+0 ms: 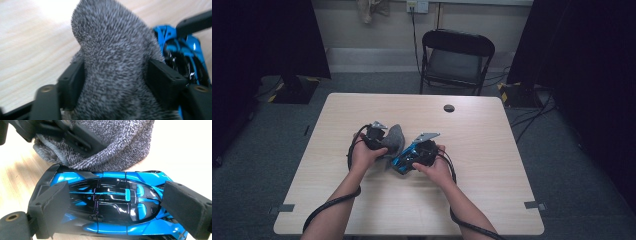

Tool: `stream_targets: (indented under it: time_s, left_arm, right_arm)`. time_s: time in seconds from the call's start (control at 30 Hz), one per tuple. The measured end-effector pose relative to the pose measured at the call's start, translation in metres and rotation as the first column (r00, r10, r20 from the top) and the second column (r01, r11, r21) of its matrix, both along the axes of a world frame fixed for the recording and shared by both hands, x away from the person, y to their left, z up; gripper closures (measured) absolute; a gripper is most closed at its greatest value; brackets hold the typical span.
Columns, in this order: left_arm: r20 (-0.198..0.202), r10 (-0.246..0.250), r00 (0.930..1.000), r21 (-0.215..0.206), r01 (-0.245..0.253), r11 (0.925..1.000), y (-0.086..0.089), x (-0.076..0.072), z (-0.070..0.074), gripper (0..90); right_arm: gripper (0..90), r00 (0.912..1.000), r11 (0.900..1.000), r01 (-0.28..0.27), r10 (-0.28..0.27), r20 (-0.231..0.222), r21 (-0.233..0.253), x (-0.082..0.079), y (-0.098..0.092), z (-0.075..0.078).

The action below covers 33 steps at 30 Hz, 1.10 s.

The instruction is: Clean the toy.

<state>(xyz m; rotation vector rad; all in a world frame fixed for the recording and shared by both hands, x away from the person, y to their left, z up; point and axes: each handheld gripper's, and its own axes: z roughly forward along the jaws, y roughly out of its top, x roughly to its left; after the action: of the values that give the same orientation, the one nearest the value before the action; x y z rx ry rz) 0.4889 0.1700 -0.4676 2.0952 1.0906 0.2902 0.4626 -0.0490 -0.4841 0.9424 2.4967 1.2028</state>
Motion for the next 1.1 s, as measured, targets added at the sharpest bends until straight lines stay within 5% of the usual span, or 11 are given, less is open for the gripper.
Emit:
stream_targets:
  time_s: [0.17, 0.3, 0.5, 0.57, 0.7, 0.83, 0.97, 1.1]
  left_arm:
    - [0.058, 0.046, 0.9972, -0.019, -0.045, 0.9988, 0.006, -0.008, 0.014, 28.6]
    - [0.043, 0.077, 0.9961, -0.025, -0.076, 0.9968, 0.014, -0.012, 0.017, 32.2]
    - [0.019, 0.136, 0.9906, -0.088, -0.134, 0.9871, 0.027, -0.009, 0.004, 40.8]
    - [-0.013, 0.117, 0.9931, -0.119, -0.117, 0.9860, 0.024, -0.007, 0.000, 52.0]
    - [-0.022, 0.095, 0.9952, -0.097, -0.097, 0.9905, 0.014, -0.001, -0.005, 50.6]
    - [-0.041, 0.038, 0.9984, -0.097, -0.042, 0.9944, 0.002, 0.007, -0.009, 62.3]
    - [-0.033, -0.008, 0.9994, -0.083, 0.005, 0.9965, -0.008, 0.013, -0.011, 65.3]
    - [-0.054, 0.004, 0.9985, -0.088, -0.009, 0.9961, -0.016, 0.017, -0.016, 62.7]
  right_arm:
    - [7.6, 1.0000, 1.000, -0.001, 0.001, -0.002, -0.004, 0.000, 0.000, 0.000]
    - [7.6, 1.0000, 1.000, 0.001, -0.001, -0.003, -0.005, 0.000, 0.001, 0.001]
    - [7.6, 1.0000, 1.000, 0.002, -0.002, -0.004, -0.006, 0.000, 0.001, 0.001]
    - [7.5, 1.0000, 1.000, 0.001, -0.001, -0.004, -0.006, 0.000, 0.001, 0.001]
    - [7.6, 1.0000, 1.000, 0.002, -0.002, -0.001, -0.003, 0.000, 0.001, 0.000]
    - [7.6, 1.0000, 1.000, 0.002, -0.002, -0.003, -0.005, 0.000, 0.001, 0.000]
    - [7.6, 1.0000, 1.000, 0.001, -0.001, -0.002, -0.004, 0.000, 0.001, 0.000]
    - [7.6, 1.0000, 1.000, 0.001, -0.001, -0.003, -0.004, 0.000, 0.001, 0.000]
